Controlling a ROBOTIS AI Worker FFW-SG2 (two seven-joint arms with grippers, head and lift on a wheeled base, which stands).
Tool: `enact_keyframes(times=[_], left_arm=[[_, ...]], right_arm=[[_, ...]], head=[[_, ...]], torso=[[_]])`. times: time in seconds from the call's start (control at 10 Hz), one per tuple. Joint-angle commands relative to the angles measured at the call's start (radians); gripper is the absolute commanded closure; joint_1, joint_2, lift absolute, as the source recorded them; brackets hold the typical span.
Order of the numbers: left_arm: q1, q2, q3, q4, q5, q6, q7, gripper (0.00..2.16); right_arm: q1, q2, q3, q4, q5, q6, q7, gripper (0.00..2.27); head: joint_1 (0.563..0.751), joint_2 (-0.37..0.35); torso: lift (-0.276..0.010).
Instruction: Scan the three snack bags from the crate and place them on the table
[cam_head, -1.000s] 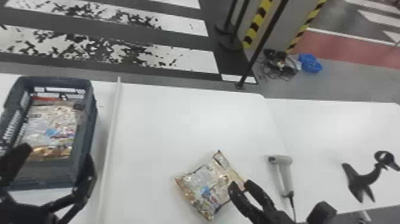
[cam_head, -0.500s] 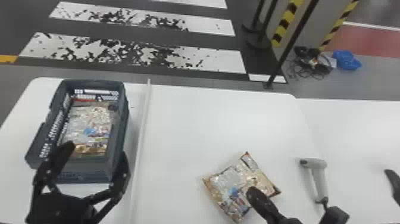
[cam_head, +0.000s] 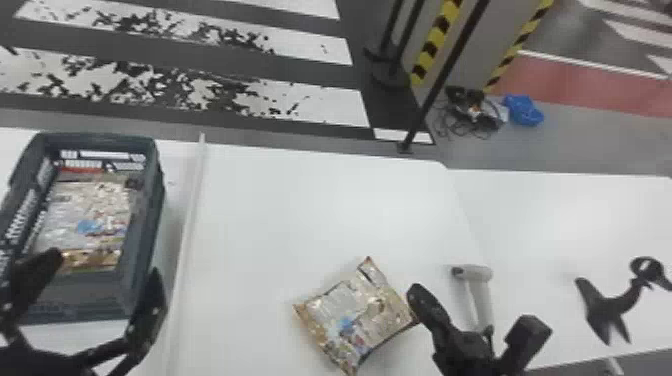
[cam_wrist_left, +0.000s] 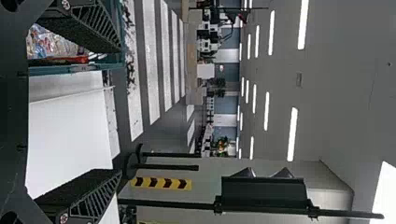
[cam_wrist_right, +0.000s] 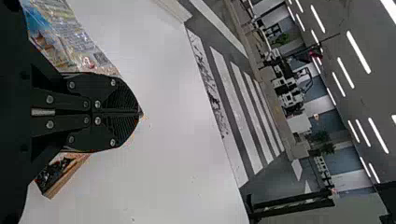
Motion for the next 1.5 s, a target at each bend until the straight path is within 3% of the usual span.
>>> enact_keyframes(times=[0.0,0.4,1.4], left_arm=[[0.004,0.002,0.000,-0.002,0.000,-0.004,-0.002,0.08],[0.005,0.012,-0.006,-0.001,0.000,-0.013,-0.003,0.08],[0.001,0.013,-0.009,0.018,0.018,-0.047,-0.023,0.08]], right_arm=[[-0.051,-0.005,-0.010,0.077,0.028,0.000,0.000,2.24],[-0.101,-0.019,-0.016,0.184,0.063,-0.024,-0.004,2.24],[-0.051,-0.033,-0.013,0.246,0.077,-0.095,0.054,2.24]], head=[[0.695,-0.314],[0.695,-0.350],[0.695,-0.350]], torso=[[-0.037],[-0.037],[-0.037]])
